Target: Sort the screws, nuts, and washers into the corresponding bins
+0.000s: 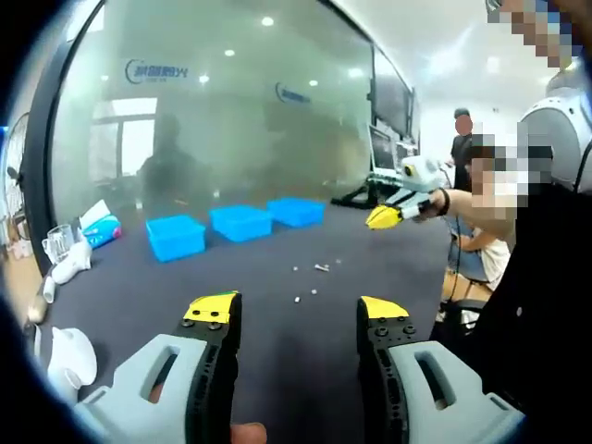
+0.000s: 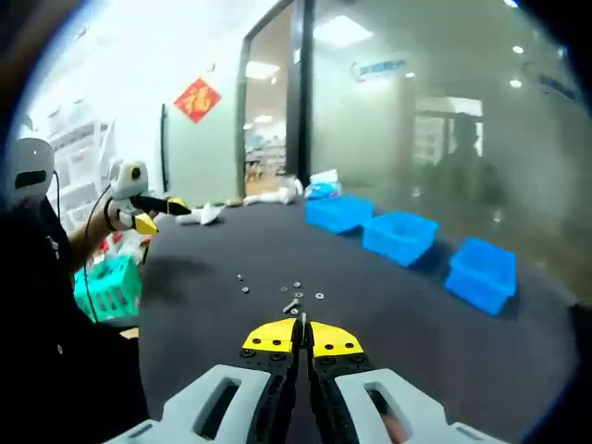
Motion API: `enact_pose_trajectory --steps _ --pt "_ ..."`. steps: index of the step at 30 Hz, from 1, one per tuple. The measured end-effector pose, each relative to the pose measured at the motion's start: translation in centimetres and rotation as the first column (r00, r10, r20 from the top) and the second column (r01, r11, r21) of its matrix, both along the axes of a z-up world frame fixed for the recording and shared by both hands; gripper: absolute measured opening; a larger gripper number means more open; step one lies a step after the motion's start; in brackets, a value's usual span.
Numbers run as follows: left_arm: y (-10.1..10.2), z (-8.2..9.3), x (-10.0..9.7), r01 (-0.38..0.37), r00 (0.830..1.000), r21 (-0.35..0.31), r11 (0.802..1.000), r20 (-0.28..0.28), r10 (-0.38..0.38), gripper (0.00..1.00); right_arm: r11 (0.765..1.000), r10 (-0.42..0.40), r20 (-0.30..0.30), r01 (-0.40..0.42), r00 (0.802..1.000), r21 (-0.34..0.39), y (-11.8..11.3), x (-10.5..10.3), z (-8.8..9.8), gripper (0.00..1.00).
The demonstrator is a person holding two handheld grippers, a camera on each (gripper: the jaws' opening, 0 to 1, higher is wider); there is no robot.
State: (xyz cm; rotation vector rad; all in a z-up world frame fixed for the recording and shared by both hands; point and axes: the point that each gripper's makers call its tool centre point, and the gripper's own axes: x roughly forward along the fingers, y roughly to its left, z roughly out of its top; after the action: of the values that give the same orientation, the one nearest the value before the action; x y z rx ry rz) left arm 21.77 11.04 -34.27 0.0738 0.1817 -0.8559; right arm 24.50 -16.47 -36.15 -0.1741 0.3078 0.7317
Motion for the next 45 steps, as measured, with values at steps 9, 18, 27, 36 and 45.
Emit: enact_pose_trajectory --steps 9,18,27,36,45 --pt "0.1 0.1 0.1 -0.014 1.0 -0.001 1.0 0.001 0.014 0.48 0.993 -0.11 0.049 0.108 0.993 0.051 -3.9 -1.1 0.6 0.01" --pt "-0.1 0.1 0.2 -0.018 1.0 -0.007 1.0 0.002 0.018 0.48 0.978 -0.202 0.095 0.195 0.975 0.077 -6.6 1.3 2.3 0.01" --pt "0.1 0.4 0.0 -0.025 1.0 -0.016 1.0 0.009 0.025 0.48 0.958 -0.276 0.124 0.263 0.953 0.112 -8.2 7.1 4.8 0.01" --pt "0.4 0.0 -0.2 -0.033 0.999 -0.027 0.999 0.001 0.033 0.48 0.936 -0.351 0.121 0.343 0.928 0.084 -10.0 13.4 5.0 0.01" --pt "1.1 -0.2 0.1 -0.051 0.999 -0.032 0.998 -0.002 0.051 0.48 0.904 -0.428 0.113 0.425 0.897 0.049 -11.6 19.4 5.4 0.01"
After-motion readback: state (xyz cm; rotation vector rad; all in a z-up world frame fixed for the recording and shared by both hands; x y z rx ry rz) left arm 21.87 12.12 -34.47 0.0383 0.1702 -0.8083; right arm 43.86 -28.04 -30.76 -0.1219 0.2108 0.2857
